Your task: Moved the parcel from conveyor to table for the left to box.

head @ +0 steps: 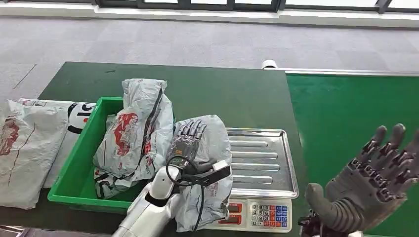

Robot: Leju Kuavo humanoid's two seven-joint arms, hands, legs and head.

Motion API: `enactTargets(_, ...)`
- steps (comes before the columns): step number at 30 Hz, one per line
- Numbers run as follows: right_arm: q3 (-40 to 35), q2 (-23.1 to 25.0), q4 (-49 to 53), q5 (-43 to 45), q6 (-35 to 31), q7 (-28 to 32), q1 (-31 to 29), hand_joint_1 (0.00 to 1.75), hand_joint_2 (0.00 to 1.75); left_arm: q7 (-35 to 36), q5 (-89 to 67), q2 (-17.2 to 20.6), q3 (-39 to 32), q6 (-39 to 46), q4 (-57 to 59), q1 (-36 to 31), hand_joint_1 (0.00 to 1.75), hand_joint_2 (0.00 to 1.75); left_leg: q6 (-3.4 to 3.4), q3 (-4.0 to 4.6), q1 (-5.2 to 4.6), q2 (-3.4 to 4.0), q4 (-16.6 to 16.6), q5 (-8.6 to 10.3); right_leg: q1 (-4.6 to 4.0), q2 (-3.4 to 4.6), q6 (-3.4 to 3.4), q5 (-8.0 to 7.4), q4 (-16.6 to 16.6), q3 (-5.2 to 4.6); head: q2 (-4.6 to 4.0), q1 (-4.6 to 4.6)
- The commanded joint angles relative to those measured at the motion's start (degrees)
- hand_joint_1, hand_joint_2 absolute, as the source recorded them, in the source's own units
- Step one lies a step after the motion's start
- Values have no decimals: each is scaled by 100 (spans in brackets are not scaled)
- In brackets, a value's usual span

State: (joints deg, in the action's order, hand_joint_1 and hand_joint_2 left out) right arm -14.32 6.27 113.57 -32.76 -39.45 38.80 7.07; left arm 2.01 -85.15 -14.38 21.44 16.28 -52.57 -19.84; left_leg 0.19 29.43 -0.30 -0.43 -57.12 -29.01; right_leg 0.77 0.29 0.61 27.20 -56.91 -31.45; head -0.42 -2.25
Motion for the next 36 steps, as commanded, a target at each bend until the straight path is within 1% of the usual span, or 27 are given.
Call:
enactTargets(1, -165, -180, -190, 51, 0, 21, -35, 0, 175, -248, 232, 135, 289, -69, -366, 182, 0, 175, -7, -9, 6, 12, 16, 4, -7, 6, -4, -8, 18, 8, 0, 0)
enactTargets(2, -155, -166, -142, 56, -5, 29, 17, 0, 175, -317, 390, 130, 272, 201, -619, 242, 0, 175, -7, -11, 6, 10, 19, 5, -6, 4, -5, -9, 21, 9, 0, 0)
enactTargets(4, -164, -162, -102, 37, 4, 21, 61, 0, 175, -376, 453, 183, 355, 101, -953, 304, 0, 175, -8, -7, 7, 10, 16, 4, -7, 3, -4, -7, 19, 6, 0, 0)
enactTargets(9, -163, -160, -110, 38, 13, 18, 54, 0, 175, -443, 549, 197, 404, -34, -1051, 342, 0, 175, -5, -6, 3, 7, 9, 0, -3, 3, -3, -2, 10, 4, 0, 0)
enactTargets(10, -150, -160, -133, 76, 34, 23, 23, 0, 175, -693, 770, 249, 505, -242, -1040, 356, 0, 175, -4, -1, 3, 8, 5, 0, -3, 5, -2, -2, 6, 0, 0, 0)
enactTargets(11, -129, -152, -141, 106, 42, 44, 13, 0, 175, -849, 999, 249, 525, -223, -1032, 353, 0, 175, -6, -6, 5, 14, 11, 1, -5, 8, -3, -5, 12, 3, 0, 0)
enactTargets(14, -109, -129, -144, 129, 114, 50, 0, 0, 175, -914, 1175, 324, 562, -216, -1111, 302, 0, 175, -5, -4, 3, 6, 8, 2, -3, 2, -3, -3, 8, 1, 0, -2)
enactTargets(15, -99, -118, -169, 122, 167, 31, -35, 0, 175, -1091, 1376, 356, 640, -449, -1121, 289, 0, 175, -8, -8, 6, 9, 19, 8, -6, 2, -5, -9, 20, 5, 0, 0)
enactTargets(19, -87, -103, -203, 119, 183, 20, -85, 0, 175, -1089, 1377, 358, 676, -458, -1093, 294, 0, 175, -9, -10, 5, 22, 20, 6, -6, 12, -6, -11, 19, 3, 0, 0)
enactTargets(20, -87, -103, -203, 119, 183, 20, -85, 0, 175, -1089, 1377, 358, 676, -458, -1093, 294, 0, 175, -4, -2, 1, 8, 7, 2, -1, 3, -2, -3, 5, -1, 0, 0)
enactTargets(28, -87, -103, -203, 119, 183, 20, -85, 0, 175, -1089, 1377, 358, 676, -458, -1093, 294, 0, 175, -4, -5, 2, 10, 8, 1, -2, 5, -2, -3, 7, 1, 0, 0)
enactTargets(29, -82, -100, -200, 118, 191, 25, -78, 0, 175, -1111, 1412, 364, 700, -479, -1073, 288, 0, 175, -10, -13, 7, 16, 27, 8, -7, 8, -5, -12, 27, 10, 0, 0)
enactTargets(36, -18, -54, -284, 151, 397, -18, -263, 0, 175, -1420, 1813, 389, 996, -795, -901, 139, 0, 175, -8, -3, 4, 11, 13, 6, -4, 4, -4, -8, 13, 0, 0, 0)
